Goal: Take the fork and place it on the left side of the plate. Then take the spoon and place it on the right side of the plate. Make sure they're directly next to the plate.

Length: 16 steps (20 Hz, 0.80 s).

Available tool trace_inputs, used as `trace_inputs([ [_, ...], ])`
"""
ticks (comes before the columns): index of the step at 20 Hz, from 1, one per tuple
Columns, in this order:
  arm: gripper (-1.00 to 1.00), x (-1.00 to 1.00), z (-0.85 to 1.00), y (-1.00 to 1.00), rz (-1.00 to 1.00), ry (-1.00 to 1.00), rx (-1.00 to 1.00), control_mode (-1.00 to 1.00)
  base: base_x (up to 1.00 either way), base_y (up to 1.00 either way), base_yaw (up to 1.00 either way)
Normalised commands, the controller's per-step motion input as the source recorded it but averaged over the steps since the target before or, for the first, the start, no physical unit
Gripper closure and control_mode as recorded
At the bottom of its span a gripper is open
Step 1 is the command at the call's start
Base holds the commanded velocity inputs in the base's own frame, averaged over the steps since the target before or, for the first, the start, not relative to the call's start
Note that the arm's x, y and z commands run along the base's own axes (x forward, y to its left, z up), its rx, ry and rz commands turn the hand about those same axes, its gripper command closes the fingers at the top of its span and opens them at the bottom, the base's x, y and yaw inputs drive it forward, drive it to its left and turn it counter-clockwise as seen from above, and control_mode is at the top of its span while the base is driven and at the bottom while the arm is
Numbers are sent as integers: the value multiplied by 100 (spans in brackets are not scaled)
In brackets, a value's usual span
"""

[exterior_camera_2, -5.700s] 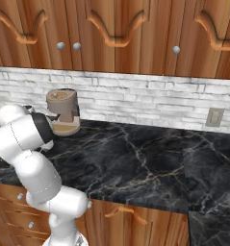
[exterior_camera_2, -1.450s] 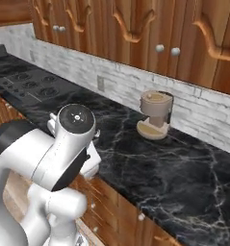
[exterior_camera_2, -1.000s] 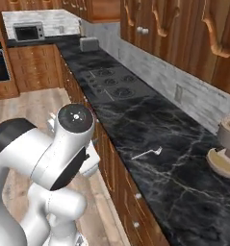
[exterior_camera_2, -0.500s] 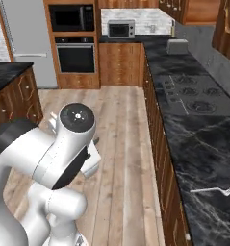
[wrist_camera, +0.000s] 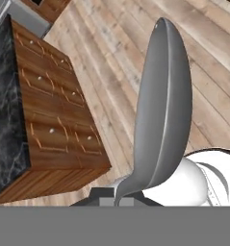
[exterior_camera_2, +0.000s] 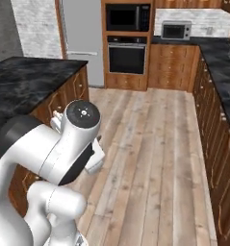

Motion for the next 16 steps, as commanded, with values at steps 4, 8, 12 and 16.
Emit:
trace_inputs([
  [4,100,0,0,0,0,0,0,100,16,100,10],
  [8,100,0,0,0,0,0,0,100,18,100,5],
  [12,100,0,0,0,0,0,0,100,23,100,0],
  [16,100,0,0,0,0,0,0,100,21,100,-3],
])
